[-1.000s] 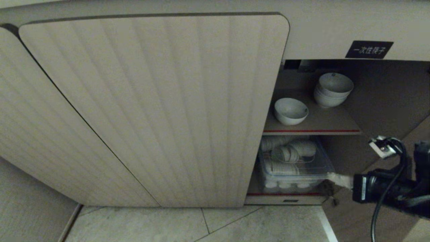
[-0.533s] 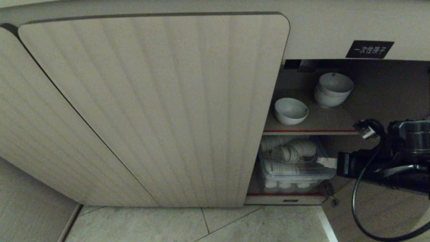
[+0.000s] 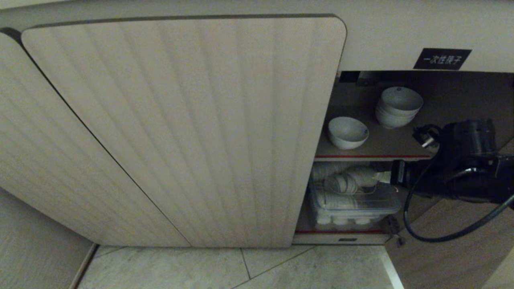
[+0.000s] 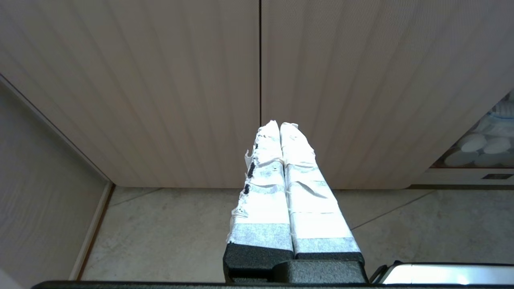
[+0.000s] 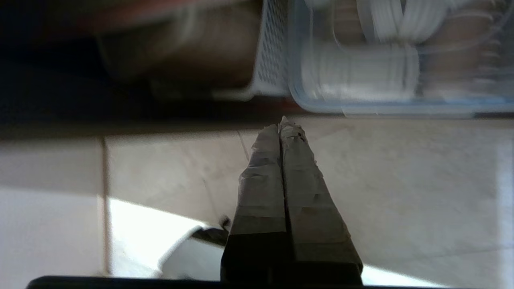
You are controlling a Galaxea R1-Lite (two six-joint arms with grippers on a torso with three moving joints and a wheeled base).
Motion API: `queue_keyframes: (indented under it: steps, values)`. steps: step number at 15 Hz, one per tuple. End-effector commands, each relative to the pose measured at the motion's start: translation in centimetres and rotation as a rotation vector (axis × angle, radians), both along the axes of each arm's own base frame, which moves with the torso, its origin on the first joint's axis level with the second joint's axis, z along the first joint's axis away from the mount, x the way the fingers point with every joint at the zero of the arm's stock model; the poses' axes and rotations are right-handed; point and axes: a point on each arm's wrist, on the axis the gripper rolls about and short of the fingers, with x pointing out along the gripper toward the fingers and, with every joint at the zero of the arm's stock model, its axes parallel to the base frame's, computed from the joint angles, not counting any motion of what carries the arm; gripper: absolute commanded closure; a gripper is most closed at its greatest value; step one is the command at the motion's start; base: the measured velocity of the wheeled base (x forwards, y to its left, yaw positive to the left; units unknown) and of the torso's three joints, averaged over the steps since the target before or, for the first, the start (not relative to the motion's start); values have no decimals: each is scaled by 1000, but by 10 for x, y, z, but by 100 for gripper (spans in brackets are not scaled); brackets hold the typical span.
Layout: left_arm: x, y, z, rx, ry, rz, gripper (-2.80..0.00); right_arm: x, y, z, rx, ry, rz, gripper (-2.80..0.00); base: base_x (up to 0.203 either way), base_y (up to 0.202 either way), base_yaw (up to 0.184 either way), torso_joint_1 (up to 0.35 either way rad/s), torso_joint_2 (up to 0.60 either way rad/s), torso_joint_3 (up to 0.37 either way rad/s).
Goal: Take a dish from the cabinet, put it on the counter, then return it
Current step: Take the bowl from the cabinet
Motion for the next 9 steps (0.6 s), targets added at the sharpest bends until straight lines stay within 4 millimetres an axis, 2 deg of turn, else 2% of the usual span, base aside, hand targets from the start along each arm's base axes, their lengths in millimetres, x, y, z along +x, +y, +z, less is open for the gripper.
queue_keyframes:
  steps: [1, 3, 9]
  values:
    - [0, 0, 0, 0, 0, -1, 0, 12, 2, 6, 14, 3, -6, 0, 0, 0, 0, 0, 0, 0]
    - [0, 0, 0, 0, 0, -1, 0, 17, 2, 13, 14, 21, -9, 0, 0, 0, 0, 0, 0, 0]
    - [0, 0, 0, 0, 0, 1, 0, 28, -3, 7, 15, 38, -35, 0, 0, 0, 0, 0, 0, 0]
